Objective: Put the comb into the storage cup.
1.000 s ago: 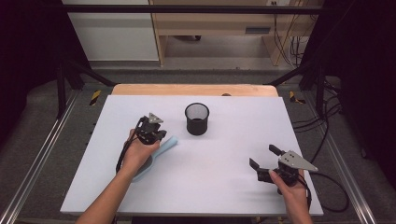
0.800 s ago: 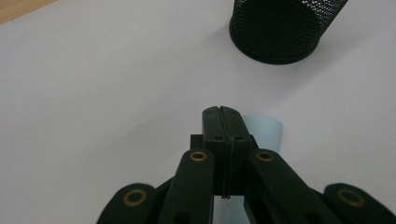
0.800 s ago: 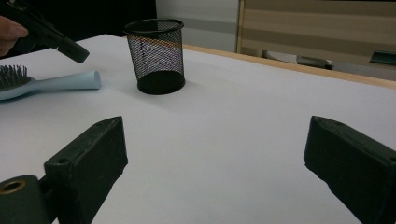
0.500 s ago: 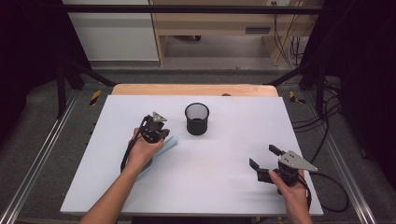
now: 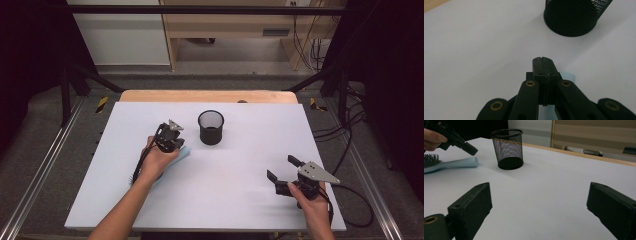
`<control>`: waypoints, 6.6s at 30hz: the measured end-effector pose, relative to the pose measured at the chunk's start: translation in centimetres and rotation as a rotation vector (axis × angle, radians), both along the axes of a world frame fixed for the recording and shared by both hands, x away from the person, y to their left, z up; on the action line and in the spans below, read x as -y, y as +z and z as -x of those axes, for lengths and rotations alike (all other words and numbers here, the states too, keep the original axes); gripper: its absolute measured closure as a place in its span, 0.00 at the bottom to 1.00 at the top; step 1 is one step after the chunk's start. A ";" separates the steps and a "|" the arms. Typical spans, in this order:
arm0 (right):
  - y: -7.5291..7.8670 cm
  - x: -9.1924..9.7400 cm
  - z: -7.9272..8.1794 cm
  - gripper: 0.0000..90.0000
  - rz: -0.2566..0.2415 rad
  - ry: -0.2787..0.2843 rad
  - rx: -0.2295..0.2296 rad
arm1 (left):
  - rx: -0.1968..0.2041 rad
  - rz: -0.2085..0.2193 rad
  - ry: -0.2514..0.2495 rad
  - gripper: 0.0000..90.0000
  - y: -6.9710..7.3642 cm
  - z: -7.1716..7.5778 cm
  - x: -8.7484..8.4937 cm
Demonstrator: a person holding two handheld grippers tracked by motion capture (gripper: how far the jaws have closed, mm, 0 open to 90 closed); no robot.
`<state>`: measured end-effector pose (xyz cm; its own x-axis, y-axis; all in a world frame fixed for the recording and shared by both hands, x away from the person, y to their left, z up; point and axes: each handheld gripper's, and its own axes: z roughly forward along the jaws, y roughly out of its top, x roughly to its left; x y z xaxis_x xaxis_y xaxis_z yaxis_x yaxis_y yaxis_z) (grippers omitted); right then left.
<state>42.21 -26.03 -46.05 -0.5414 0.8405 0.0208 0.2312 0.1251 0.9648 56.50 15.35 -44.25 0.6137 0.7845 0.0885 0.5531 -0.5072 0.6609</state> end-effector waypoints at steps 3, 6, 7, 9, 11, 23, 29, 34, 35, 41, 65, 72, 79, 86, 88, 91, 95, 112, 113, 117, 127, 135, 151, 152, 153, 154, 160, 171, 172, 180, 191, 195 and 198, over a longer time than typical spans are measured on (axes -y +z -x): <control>0.0 0.0 0.0 0.07 -0.004 0.000 -0.004 | -0.012 -0.006 -0.011 1.00 -0.1 -0.1 0.1; 0.0 -0.1 0.0 0.07 -0.002 0.005 -0.002 | -0.018 -0.013 -0.018 1.00 -0.4 -0.2 0.4; 0.0 -0.1 0.0 0.07 -0.002 0.005 -0.002 | -0.018 -0.013 -0.018 1.00 -0.4 -0.2 0.4; 0.0 -0.1 0.0 0.07 -0.003 0.006 -0.004 | -0.016 -0.021 -0.023 1.00 -0.4 -0.2 0.7; 0.0 -0.1 0.0 0.07 -0.003 0.005 -0.005 | -0.016 -0.028 -0.023 1.00 -0.3 -0.3 0.8; -0.1 -0.1 0.0 0.07 -0.006 0.007 -0.007 | -0.077 -0.056 -0.065 1.00 -0.7 -0.4 1.8; 0.0 -0.1 0.0 0.07 -0.004 0.007 -0.005 | -0.075 -0.078 -0.171 1.00 -0.8 2.3 4.7; -0.1 -0.2 0.0 0.07 -0.001 0.009 -0.006 | -0.074 -0.089 -0.193 1.00 -1.2 3.8 5.4; -0.1 -0.2 0.0 0.07 -0.001 0.010 -0.006 | -0.071 -0.087 -0.190 1.00 -1.3 4.1 5.3; 0.0 -0.2 0.2 0.07 -0.004 0.009 -0.006 | -0.049 -0.042 -0.163 1.00 -1.5 5.9 4.2; -0.1 -0.7 0.3 0.07 -0.003 0.035 -0.022 | -0.103 0.082 -0.199 1.00 -2.3 10.7 3.1; -0.1 -0.8 0.3 0.07 0.003 0.038 -0.022 | -0.119 0.090 -0.228 1.00 -2.5 12.2 3.0; -0.2 -0.9 0.2 0.07 0.007 0.045 -0.030 | -0.159 0.118 -0.254 1.00 -2.7 13.9 2.1; -0.3 -1.0 0.2 0.07 0.011 0.046 -0.034 | -0.174 0.135 -0.257 1.00 -2.8 15.2 0.7; -0.3 -1.0 0.1 0.07 0.011 0.047 -0.035 | -0.177 0.147 -0.254 1.00 -2.9 15.7 0.1; -0.3 -1.0 0.1 0.07 0.011 0.047 -0.036 | -0.179 0.145 -0.254 1.00 -2.9 16.0 -0.1; -0.3 -1.0 0.1 0.07 0.009 0.046 -0.040 | -0.172 0.106 -0.254 1.00 -2.6 16.5 -0.9; -0.5 -1.2 0.0 0.07 0.015 0.050 -0.044 | -0.169 0.080 -0.161 1.00 -2.4 16.5 -5.6; -0.5 -1.2 0.0 0.07 0.017 0.050 -0.043 | -0.168 0.072 -0.163 1.00 -2.4 16.6 -5.9; -0.5 -1.2 0.0 0.07 0.016 0.050 -0.044 | -0.163 0.063 -0.153 1.00 -2.3 16.6 -6.3; -0.5 -1.2 0.1 0.07 0.015 0.050 -0.044 | -0.161 0.057 -0.116 1.00 -2.1 16.1 -8.5; -0.5 -1.1 0.0 0.07 0.019 0.050 -0.044 | -0.165 0.029 -0.097 1.00 -1.9 15.2 -9.9; -0.5 -1.2 0.0 0.07 0.024 0.049 -0.044 | -0.177 -0.033 -0.067 1.00 -1.5 13.8 -12.7; -0.5 -1.2 0.0 0.07 0.023 0.050 -0.044 | -0.176 -0.029 -0.062 1.00 -1.5 13.8 -12.9; -0.5 -1.2 0.0 0.07 0.022 0.053 -0.042 | -0.179 -0.026 -0.063 1.00 -1.5 13.7 -13.1; -0.5 -1.2 0.0 0.07 0.022 0.053 -0.042 | -0.182 -0.026 -0.060 1.00 -1.5 13.7 -13.3; -0.5 -1.2 0.0 0.07 0.025 0.055 -0.043 | -0.187 -0.031 -0.049 1.00 -1.4 13.5 -14.0; -0.5 -1.2 0.0 0.07 0.028 0.054 -0.044 | -0.189 -0.052 -0.027 1.00 -1.3 13.1 -15.1; -0.5 -1.2 0.0 0.07 0.029 0.054 -0.045 | -0.189 -0.056 -0.026 1.00 -1.3 13.1 -15.2; -0.6 -1.2 0.0 0.07 0.030 0.056 -0.047 | -0.187 -0.063 -0.004 1.00 -1.2 13.0 -16.1; -0.6 -1.3 0.0 0.07 0.031 0.056 -0.048 | -0.178 -0.054 0.015 1.00 -0.9 13.1 -16.4; -0.6 -1.3 0.0 0.07 0.032 0.057 -0.051 | -0.156 -0.028 0.029 1.00 -0.3 13.5 -16.5; -0.6 -1.3 0.0 0.07 0.034 0.058 -0.050 | -0.132 -0.010 0.054 1.00 0.5 13.9 -16.8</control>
